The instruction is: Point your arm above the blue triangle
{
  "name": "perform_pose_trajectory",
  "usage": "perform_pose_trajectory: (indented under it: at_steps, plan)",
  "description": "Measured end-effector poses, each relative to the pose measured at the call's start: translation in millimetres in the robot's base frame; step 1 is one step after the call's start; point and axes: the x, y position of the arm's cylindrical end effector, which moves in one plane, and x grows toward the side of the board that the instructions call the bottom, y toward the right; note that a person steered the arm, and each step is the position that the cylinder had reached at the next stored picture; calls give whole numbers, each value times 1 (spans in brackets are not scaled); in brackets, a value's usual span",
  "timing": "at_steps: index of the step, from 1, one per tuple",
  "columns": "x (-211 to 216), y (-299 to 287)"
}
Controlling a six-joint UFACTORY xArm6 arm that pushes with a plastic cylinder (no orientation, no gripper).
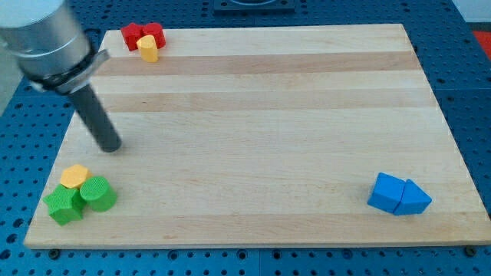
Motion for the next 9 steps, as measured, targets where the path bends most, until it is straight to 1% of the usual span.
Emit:
perform_pose_trajectory:
  at_steps: [1, 2, 3, 4, 5, 6, 7, 8, 9]
  plan:
    - [-15, 88]
    - [-17, 185]
    - [-17, 300]
    - [-14, 415]
    - [3, 511]
    - [25, 549]
    - [34, 550]
    - [67, 550]
    - [111, 549]
